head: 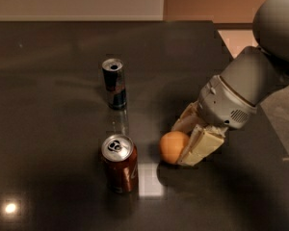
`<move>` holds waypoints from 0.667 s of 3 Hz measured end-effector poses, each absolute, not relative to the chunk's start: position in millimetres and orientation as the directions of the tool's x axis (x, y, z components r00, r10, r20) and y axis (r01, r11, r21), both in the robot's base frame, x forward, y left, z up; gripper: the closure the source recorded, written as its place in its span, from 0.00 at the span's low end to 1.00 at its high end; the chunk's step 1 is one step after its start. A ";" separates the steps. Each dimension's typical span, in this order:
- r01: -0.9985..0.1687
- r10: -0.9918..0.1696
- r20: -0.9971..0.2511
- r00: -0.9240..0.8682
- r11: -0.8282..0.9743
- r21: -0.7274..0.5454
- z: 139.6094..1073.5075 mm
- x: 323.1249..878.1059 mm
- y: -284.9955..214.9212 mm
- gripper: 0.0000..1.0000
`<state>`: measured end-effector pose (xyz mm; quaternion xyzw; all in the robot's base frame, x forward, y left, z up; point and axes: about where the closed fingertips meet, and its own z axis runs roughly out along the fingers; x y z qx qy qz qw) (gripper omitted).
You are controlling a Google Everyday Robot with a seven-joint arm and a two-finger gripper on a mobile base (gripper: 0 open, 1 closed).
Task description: Move orange near coke can
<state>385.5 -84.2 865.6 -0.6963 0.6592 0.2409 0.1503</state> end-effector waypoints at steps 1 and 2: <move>-0.987 -0.839 -0.543 0.037 -0.116 0.111 857.1 370.4 -74.4 1.00; -0.986 -0.825 -0.564 0.038 -0.122 0.111 850.8 364.2 -65.3 1.00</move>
Offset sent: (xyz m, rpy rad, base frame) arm -0.0280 0.0266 -0.0226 0.0669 0.0162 0.0325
